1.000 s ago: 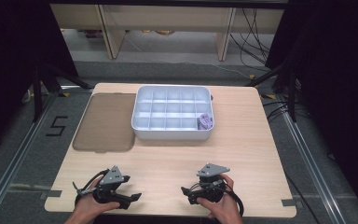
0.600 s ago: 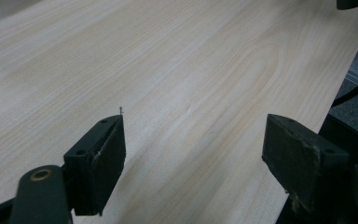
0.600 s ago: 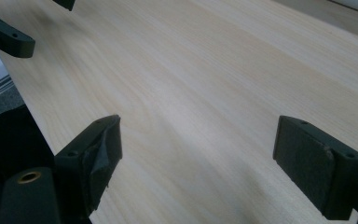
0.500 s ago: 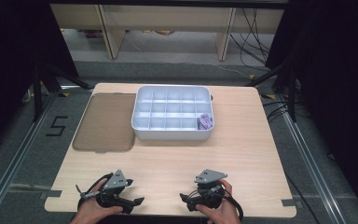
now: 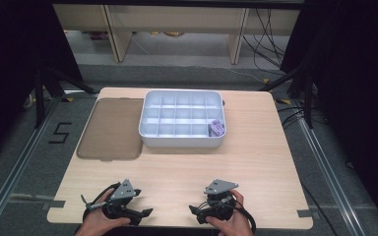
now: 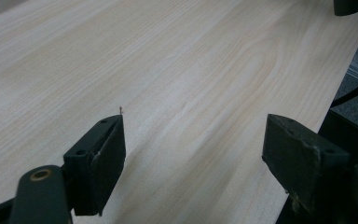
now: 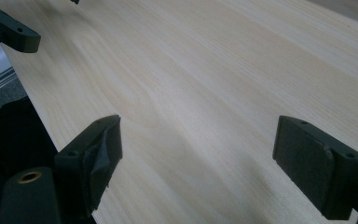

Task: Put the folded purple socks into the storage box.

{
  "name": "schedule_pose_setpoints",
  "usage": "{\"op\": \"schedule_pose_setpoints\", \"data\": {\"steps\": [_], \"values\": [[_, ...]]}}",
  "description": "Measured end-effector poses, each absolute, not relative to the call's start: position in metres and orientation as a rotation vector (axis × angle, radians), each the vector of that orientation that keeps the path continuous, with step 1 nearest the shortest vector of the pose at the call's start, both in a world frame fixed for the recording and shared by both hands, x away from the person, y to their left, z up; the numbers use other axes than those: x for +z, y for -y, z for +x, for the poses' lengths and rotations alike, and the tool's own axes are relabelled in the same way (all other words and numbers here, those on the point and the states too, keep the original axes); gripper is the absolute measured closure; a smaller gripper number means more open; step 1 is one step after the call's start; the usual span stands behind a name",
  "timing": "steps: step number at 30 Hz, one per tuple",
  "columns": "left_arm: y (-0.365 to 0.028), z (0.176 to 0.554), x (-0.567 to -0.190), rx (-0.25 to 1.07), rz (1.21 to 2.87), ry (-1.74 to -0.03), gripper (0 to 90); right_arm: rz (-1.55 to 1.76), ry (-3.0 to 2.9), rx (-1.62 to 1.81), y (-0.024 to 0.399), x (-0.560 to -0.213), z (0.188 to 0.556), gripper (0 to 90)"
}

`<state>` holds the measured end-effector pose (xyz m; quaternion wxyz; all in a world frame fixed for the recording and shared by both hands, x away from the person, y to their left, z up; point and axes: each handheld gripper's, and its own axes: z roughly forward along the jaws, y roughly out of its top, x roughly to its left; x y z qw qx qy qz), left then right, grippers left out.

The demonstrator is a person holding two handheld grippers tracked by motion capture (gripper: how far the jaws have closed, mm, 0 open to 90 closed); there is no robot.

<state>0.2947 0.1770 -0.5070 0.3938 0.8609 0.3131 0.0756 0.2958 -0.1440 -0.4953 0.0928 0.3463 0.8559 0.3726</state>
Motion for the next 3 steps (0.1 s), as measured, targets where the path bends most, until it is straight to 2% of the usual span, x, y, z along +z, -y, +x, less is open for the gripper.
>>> {"op": "schedule_pose_setpoints", "data": {"steps": [3], "values": [[-0.1756, 0.294, -0.5078, 0.187, 2.161, -0.812, 21.1, 1.049, -2.541, 1.095, 0.144, -0.495, 0.295, 16.6]]}}
